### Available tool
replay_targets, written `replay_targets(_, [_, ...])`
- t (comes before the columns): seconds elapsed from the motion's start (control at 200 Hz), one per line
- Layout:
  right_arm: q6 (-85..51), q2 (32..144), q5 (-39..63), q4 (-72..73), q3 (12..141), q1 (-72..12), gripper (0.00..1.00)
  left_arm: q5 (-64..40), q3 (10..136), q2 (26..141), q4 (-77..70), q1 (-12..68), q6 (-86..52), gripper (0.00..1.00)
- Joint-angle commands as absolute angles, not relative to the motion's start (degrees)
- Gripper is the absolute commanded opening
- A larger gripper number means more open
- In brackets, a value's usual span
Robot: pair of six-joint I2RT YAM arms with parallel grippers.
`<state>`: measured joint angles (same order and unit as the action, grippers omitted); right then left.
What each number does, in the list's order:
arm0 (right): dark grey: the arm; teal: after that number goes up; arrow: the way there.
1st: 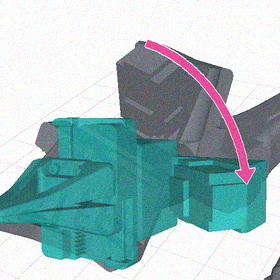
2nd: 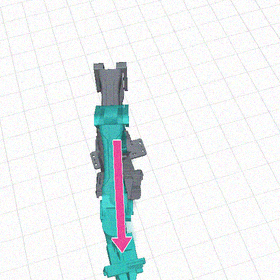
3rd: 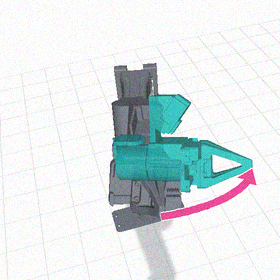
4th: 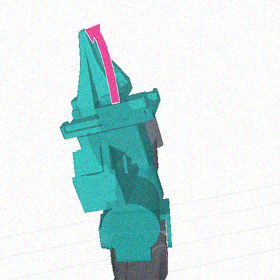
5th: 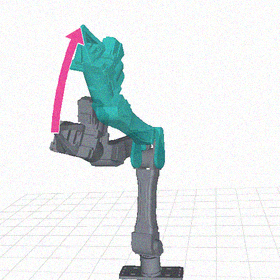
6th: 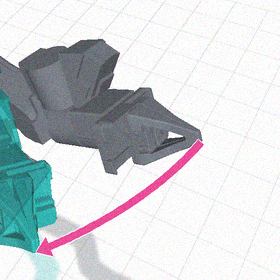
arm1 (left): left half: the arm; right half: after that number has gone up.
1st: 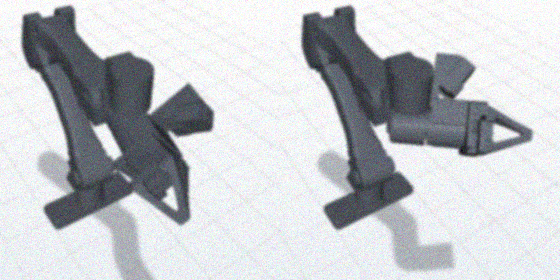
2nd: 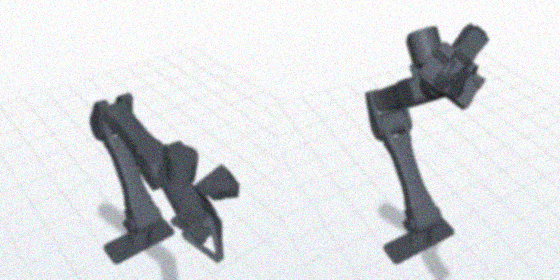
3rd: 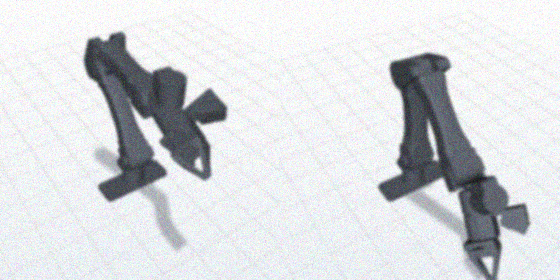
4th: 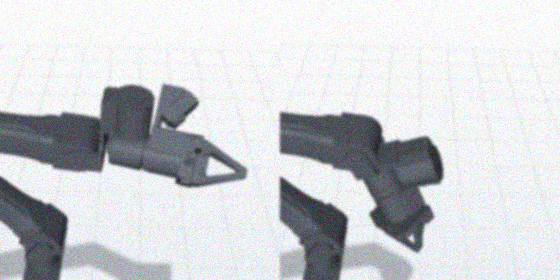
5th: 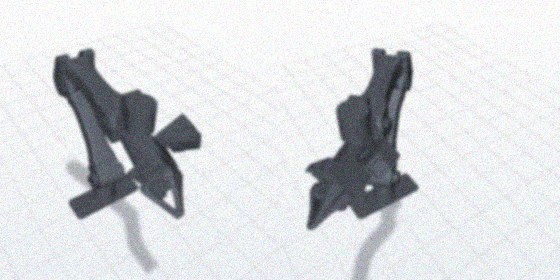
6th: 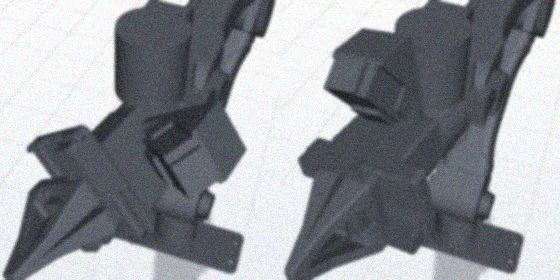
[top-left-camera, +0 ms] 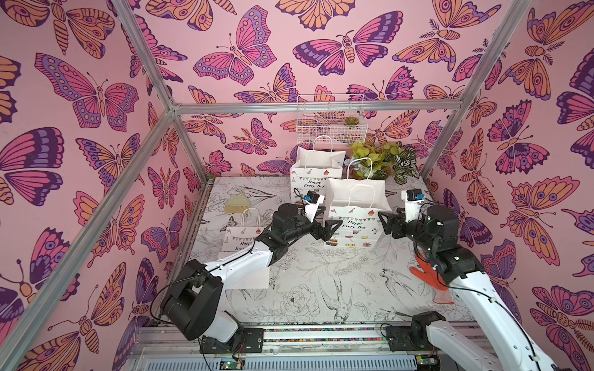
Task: Put away the paper bag
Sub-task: Pick up the paper bag from the center of the board.
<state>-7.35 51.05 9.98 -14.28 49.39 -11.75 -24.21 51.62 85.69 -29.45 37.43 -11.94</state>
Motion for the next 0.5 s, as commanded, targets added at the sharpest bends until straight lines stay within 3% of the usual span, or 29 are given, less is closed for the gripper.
replay_targets(0.0, [-8.3, 53.0, 12.9, -10.6, 48.5, -11.4, 0.77, -22.8, 52.9, 86.6, -28.3, 37.7, -9.8, 0.92])
replay_targets(0.19, [-7.4, 58.1, 18.2, -8.3, 49.9, -11.4, 0.69, -21.5, 54.1, 88.2, -27.7, 37.7, -9.2, 0.82])
replay_targets(0.496, [-6.7, 62.8, 21.6, -5.6, 49.7, -11.5, 0.47, -22.9, 56.9, 93.0, -27.2, 37.7, -10.2, 0.79])
